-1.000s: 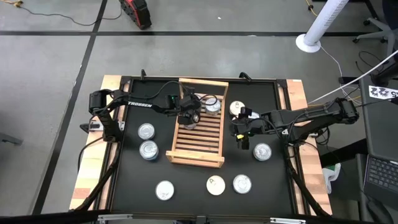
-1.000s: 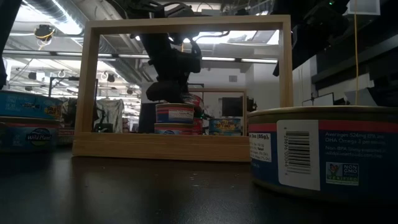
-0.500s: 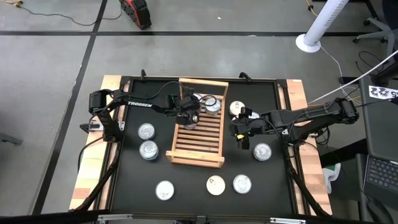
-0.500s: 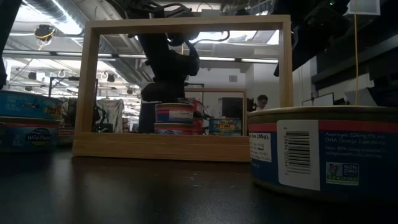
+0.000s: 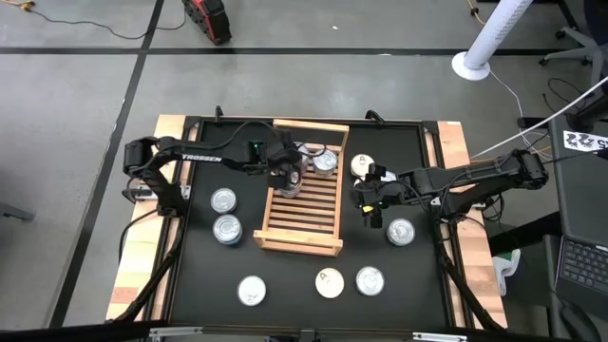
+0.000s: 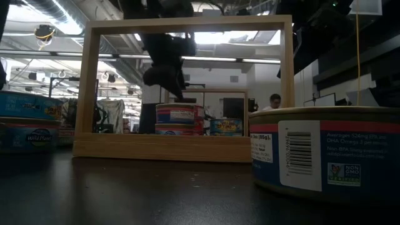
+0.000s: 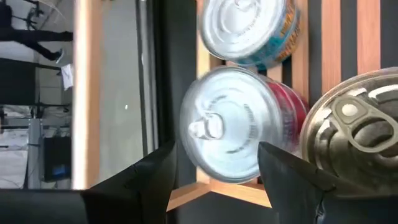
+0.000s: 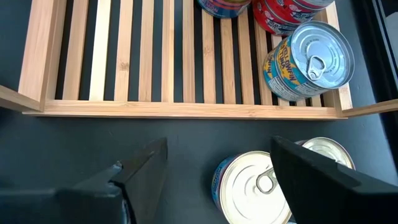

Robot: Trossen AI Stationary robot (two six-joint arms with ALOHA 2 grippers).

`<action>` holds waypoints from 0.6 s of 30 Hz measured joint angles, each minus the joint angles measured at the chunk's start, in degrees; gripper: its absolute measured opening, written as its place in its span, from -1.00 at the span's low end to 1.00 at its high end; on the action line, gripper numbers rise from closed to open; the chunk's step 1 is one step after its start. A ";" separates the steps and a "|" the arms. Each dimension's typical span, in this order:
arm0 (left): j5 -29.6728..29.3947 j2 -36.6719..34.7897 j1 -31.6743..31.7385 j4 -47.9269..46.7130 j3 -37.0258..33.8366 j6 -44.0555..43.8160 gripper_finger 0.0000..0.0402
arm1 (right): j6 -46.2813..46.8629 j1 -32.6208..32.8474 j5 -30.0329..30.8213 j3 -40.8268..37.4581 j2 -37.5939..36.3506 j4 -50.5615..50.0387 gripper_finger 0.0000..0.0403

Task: Stack canned seafood by type on shelf
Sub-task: Stack the red tuna can on top of the other red tuna cans on the shelf, then stack the yellow and blue tuna can on top of the other yellow and blue tuna cans on the shelf

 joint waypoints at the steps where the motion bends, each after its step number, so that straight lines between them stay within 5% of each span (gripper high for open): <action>1: -0.08 -0.49 0.00 -0.02 0.00 -0.19 0.11 | 0.00 -0.01 0.00 0.00 0.00 0.02 0.39; 9: -0.13 -3.98 -2.77 -2.16 0.00 -7.32 0.11 | 0.00 0.01 0.00 0.00 0.00 0.11 0.39; 18: -0.05 -9.55 -12.90 -11.77 0.00 -30.05 0.11 | 0.01 0.01 0.00 -0.01 0.00 0.18 0.39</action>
